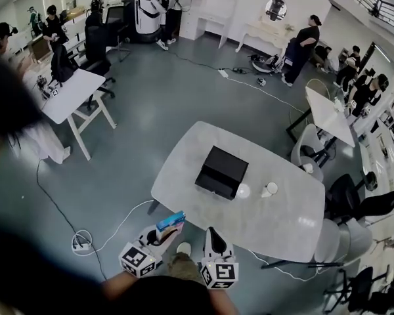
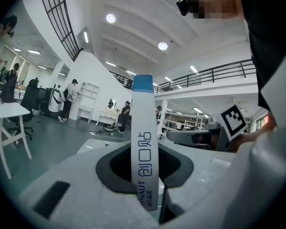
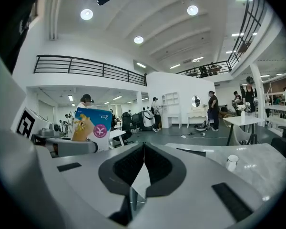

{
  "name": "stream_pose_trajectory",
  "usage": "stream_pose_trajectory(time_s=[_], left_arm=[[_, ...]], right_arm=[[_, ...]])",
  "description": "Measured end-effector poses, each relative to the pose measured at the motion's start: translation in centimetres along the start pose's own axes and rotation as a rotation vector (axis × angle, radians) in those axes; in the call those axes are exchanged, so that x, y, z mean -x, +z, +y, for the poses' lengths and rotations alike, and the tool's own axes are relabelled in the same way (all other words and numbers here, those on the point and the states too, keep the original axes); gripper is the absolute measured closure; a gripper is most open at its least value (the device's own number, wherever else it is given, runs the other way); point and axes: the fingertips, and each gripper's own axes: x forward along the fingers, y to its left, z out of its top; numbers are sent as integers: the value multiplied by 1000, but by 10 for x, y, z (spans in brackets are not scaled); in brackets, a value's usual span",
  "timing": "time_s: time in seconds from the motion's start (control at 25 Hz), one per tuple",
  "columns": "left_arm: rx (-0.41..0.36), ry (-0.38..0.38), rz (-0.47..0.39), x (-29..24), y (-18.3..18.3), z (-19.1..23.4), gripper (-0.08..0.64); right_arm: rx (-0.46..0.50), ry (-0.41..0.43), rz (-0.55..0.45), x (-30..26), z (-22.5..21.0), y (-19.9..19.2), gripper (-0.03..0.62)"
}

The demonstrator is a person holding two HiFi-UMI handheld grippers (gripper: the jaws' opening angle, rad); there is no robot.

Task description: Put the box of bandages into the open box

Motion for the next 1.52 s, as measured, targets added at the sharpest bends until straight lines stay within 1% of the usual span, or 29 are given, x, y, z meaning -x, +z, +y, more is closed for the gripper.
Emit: stream_pose_trajectory(time_s=[0.12,0.24,0.48,0.6,0.68,0.84,1.0,1.16,1.2,1.24,1.4,1.52], left_arm=[[18,14,23,-50,5,19,472],[29,24,51,-88,7,31,472],[105,34,117,-150,-12,51,472],[162,48,143,-179,-19,64,472],[187,55,159,-197,-26,66,472],[182,56,181,-225,-33,70,472],[195,67,199,-244,-41,78,472],[113,65,257,-264,-51,88,472],[105,62,270,-268,-54,90,472],[108,61,280,-271,-57,92,472],[160,77,299,-284,-75,99,472],[175,72,321,-298,-89,105,472]], right_arm=[[-2,7,10,-31,-37,12,580],[-12,3,24,-49,-66,20,580],[-31,13,21,-75,-111,19,580],[-35,11,23,-87,-131,20,580],[-36,9,26,-90,-146,16,580],[-38,11,29,-103,-163,13,580],[-84,24,47,-117,-172,8,580],[-102,16,58,-129,-179,5,580],[-102,13,62,-131,-180,4,580],[-100,10,67,-133,-181,2,580],[-102,0,87,-138,-190,-6,580],[-109,-17,101,-143,-199,-12,580]])
